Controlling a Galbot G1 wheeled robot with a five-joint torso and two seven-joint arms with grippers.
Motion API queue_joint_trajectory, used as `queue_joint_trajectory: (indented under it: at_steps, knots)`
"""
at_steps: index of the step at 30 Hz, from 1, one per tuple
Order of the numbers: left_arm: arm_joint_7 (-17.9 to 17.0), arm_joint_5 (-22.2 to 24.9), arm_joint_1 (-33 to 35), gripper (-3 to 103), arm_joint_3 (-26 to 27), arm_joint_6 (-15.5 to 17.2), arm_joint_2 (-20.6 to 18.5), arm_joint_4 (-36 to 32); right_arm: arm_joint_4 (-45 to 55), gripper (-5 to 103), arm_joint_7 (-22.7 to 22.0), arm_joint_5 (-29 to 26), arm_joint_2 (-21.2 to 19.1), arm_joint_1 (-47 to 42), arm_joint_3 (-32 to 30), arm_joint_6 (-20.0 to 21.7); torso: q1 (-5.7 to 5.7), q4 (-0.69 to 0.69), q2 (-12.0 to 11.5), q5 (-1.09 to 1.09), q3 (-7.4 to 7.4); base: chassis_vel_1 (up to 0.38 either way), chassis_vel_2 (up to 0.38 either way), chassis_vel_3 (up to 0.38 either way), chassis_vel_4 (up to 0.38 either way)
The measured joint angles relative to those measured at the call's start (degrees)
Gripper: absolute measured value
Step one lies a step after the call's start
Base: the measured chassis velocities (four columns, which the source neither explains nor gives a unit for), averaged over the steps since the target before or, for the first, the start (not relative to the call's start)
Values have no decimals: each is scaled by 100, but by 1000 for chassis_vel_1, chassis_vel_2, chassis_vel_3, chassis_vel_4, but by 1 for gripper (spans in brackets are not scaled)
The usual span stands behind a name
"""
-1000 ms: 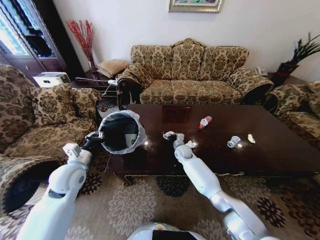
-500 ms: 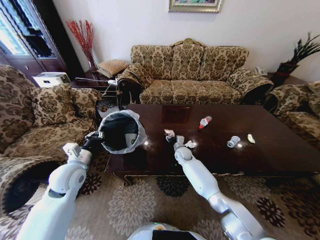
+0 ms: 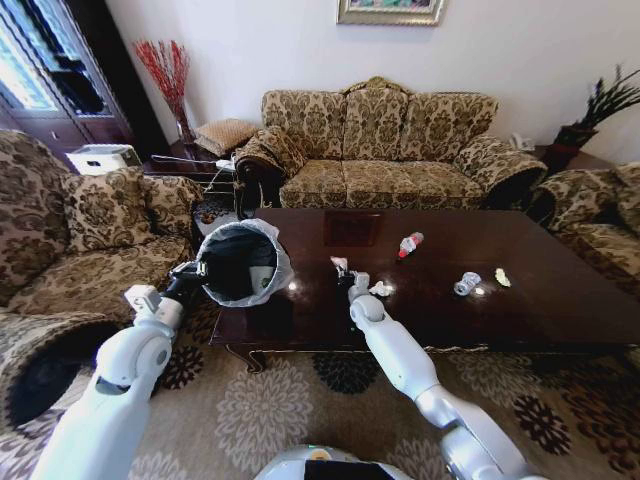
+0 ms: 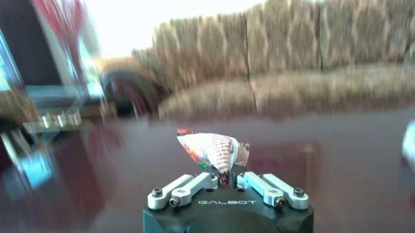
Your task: Move to the front of the table and place the trash on the table into the trash bin.
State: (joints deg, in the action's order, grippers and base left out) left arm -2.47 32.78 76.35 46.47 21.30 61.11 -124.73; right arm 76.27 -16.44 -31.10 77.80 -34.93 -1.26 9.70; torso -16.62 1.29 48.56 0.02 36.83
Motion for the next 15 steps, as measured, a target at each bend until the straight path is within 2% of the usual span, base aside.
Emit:
queue_joint_trajectory:
  at_steps: [4, 5, 7, 9, 11, 12, 13, 14, 15]
  knots:
    - [5, -3, -27, 0, -38, 2, 5, 2, 2039, 3, -664, -1611, -665, 418, 428, 452, 2, -1, 1, -2, -1, 0, 0, 0, 0]
    - [5, -3, -27, 0, -38, 2, 5, 2, 2039, 3, -664, -1611, -665, 418, 428, 452, 2, -1, 1, -2, -1, 0, 0, 0, 0]
    - [6, -5, -63, 0, -73, 29, 3, 9, 2843, 3, -670, -2254, -976, 810, 841, 655, 1, -1, 1, -2, -1, 0, 0, 0, 0]
    - [5, -10, -67, 0, -87, 37, 3, 9, 3090, 3, -605, -2413, -1059, 969, 1013, 744, 1, -1, 0, -3, -1, 0, 0, 0, 0]
    - [3, -19, -55, 0, -105, 47, -25, 6, 3590, 3, -514, -2754, -1137, 1482, 1626, 915, 1, -1, 1, -1, -1, 0, 0, 0, 0]
    - [3, -20, -48, 0, -107, 50, -39, 0, 3699, 3, -490, -2825, -1112, 1703, 1913, 942, 1, 0, 0, -2, -1, 0, 0, 0, 0]
    - [3, -20, -48, 0, -107, 50, -39, 0, 3699, 3, -490, -2825, -1112, 1703, 1913, 942, 1, 0, 0, -2, -1, 0, 0, 0, 0]
    - [3, -22, -44, 0, -109, 58, -48, -5, 3761, 3, -455, -2869, -1040, 1963, 2289, 956, 1, 0, 1, -2, -1, 0, 0, 0, 0]
    - [3, -22, -44, 0, -109, 58, -48, -5, 3761, 3, -455, -2869, -1040, 1963, 2289, 956, 1, 0, 1, -2, -1, 0, 0, 0, 0]
